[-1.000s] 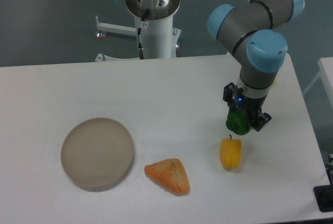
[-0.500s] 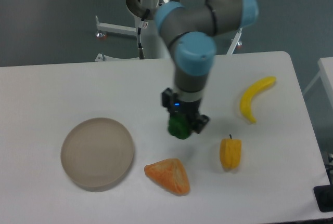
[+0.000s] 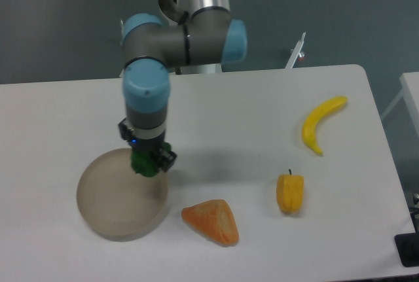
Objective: Place the green pepper on the plate
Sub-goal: 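Carry the green pepper over the beige plate and lower it, then open the gripper to release the pepper onto the plate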
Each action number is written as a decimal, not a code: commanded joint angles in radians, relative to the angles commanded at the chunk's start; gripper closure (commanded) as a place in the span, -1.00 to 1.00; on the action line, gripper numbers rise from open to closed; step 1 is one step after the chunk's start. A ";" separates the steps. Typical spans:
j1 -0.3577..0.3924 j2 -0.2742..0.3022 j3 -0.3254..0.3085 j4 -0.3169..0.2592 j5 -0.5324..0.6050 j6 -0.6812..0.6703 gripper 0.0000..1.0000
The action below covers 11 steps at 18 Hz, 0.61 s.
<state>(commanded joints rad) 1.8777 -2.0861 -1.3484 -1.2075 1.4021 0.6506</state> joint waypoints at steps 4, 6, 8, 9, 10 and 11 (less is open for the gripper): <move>-0.020 -0.049 0.000 0.039 -0.002 0.003 -0.23; -0.023 -0.064 0.000 0.039 0.000 0.001 -0.73; -0.023 -0.068 0.000 0.039 0.000 0.001 -1.00; -0.023 -0.068 0.000 0.039 0.001 0.003 -1.00; -0.023 -0.066 0.002 0.039 0.003 0.004 -1.00; -0.022 -0.065 0.005 0.039 0.003 0.004 -1.00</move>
<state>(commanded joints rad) 1.8561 -2.1507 -1.3438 -1.1689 1.4051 0.6550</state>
